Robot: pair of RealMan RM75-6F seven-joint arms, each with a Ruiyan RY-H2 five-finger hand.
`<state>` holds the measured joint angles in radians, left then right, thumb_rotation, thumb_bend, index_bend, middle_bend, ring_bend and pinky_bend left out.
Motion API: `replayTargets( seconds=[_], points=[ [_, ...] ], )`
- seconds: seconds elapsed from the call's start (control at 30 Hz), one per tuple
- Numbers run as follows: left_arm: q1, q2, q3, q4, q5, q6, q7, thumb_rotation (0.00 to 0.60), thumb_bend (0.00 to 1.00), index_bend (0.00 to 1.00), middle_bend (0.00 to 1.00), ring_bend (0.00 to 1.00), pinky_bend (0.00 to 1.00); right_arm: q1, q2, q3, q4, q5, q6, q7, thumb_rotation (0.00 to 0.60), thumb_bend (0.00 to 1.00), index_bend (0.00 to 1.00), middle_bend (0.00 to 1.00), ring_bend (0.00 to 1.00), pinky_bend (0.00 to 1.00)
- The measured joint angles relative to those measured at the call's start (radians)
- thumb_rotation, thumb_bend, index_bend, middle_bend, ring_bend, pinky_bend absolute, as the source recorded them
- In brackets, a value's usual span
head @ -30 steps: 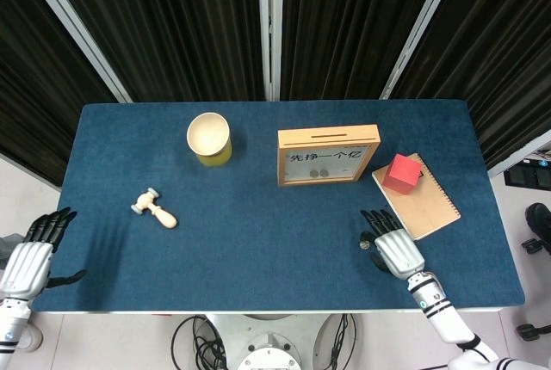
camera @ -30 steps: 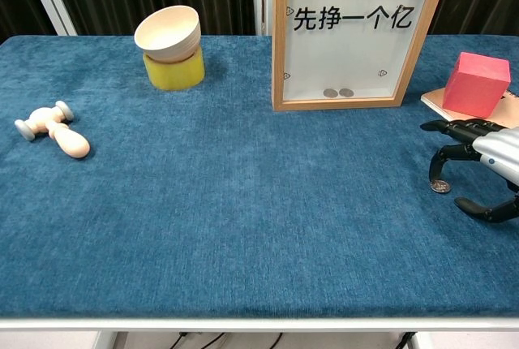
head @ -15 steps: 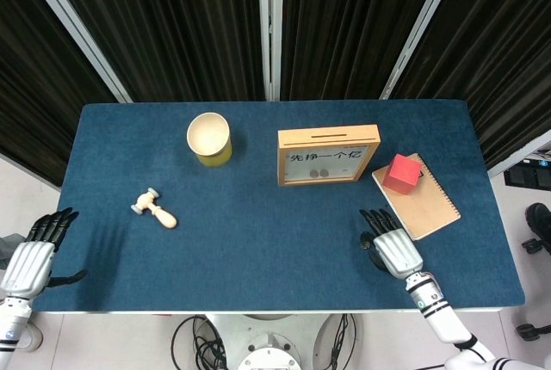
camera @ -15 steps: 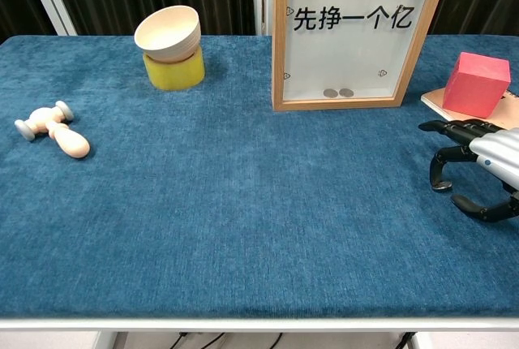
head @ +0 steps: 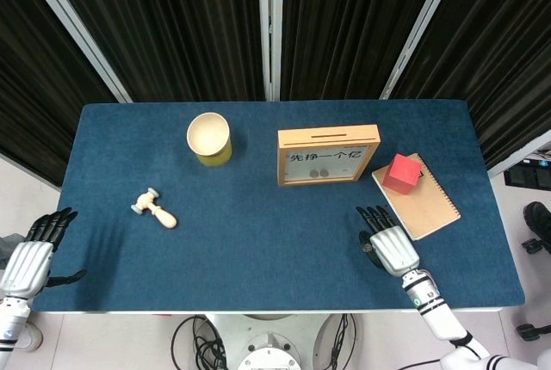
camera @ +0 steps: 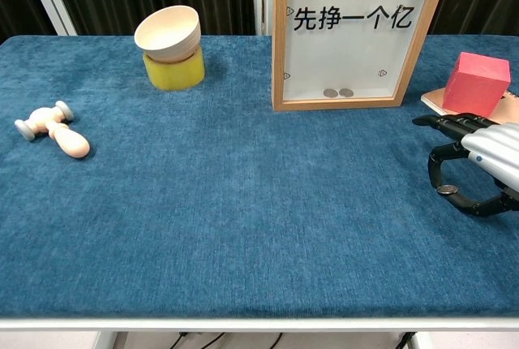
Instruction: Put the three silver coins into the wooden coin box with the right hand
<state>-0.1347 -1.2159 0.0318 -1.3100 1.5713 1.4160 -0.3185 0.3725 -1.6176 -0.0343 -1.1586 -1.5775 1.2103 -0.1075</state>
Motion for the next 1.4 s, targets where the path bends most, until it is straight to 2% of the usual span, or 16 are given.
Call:
replayTargets(
  seconds=[0.53,1.1,1.27,1.4],
  points=[
    [0.000,0.005,0.001,-0.008,0.009,0.013,-0.004,0.600,0.00,0.02,0.00,0.00,0.00,-0.003,0.007,0.003,-0.003,-0.013,0.021,0.017,0.600,0.34,0.50,0.03,0.00,0.00],
    [-0.001,0.007,-0.004,-0.022,0.001,0.013,0.019,0.600,0.00,0.02,0.00,0.00,0.00,0.000,0.020,0.014,-0.020,-0.008,0.023,0.030,0.600,0.41,0.67,0.05,0.00,0.00],
    [0.001,0.011,-0.003,-0.029,0.003,0.015,0.024,0.600,0.00,0.02,0.00,0.00,0.00,0.002,0.059,0.031,-0.091,-0.027,0.071,0.044,0.600,0.43,0.68,0.04,0.00,0.00],
    [0.002,0.013,-0.001,-0.036,0.010,0.023,0.031,0.600,0.00,0.02,0.00,0.00,0.00,0.009,0.123,0.063,-0.214,-0.039,0.110,0.054,0.600,0.43,0.68,0.05,0.00,0.00]
  ],
)
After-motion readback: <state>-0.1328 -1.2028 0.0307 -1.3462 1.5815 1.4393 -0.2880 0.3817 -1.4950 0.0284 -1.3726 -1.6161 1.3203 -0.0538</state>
